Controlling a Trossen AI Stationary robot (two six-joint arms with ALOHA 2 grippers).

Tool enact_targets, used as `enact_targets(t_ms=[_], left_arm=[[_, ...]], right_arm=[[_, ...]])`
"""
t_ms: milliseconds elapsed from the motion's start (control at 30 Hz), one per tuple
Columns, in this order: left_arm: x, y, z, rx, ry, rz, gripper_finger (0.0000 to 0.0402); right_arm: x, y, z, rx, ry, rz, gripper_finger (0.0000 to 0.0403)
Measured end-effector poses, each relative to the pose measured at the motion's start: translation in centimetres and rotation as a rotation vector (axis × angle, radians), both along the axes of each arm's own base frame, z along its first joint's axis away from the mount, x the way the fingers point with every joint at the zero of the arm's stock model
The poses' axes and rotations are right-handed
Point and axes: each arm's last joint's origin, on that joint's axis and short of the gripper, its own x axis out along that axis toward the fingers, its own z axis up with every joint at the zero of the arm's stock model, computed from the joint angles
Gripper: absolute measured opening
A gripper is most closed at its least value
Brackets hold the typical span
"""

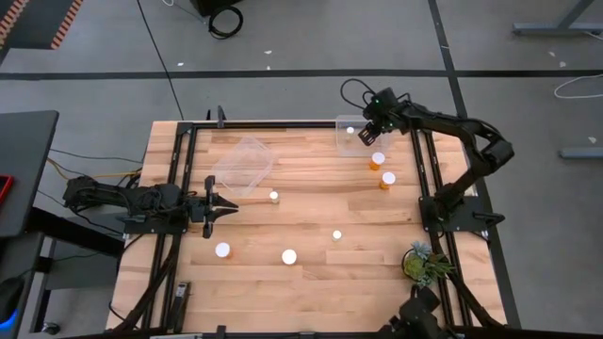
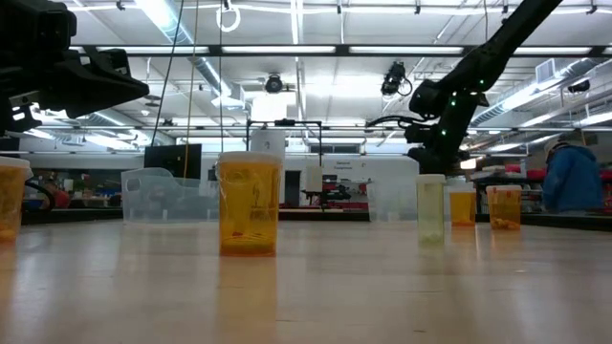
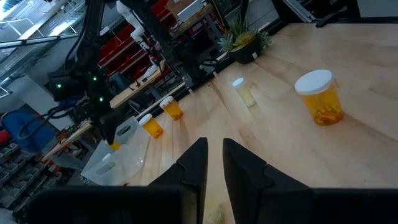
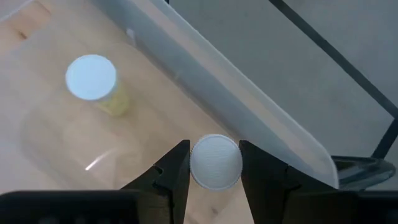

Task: Pick and place medicine bottles into bin by pill shape (circle, oval)
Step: Put the slim orange pill bottle into the right transparent bin

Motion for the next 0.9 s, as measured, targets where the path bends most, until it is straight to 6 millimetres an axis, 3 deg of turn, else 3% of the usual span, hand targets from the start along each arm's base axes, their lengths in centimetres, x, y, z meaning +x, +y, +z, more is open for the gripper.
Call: enact_targets(t_ms=[200, 500, 900], left_arm=[[0.0, 0.0, 0.0, 0.000, 0.000, 0.000, 0.0051], [0.0, 0.0, 0.0, 0.000, 0.000, 0.000, 0.0060], [0.0, 0.0, 0.0, 0.000, 0.000, 0.001, 0.0056]], right_arm=[[0.2, -0.4, -1.4, 0.022, 0.040, -0.032, 0.0136], [0.1, -0.6, -1.2, 0.006, 0.036, -0.042, 0.0138], [0.0, -0.6, -1.2, 0.000, 0.046, -0.036, 0.0196]])
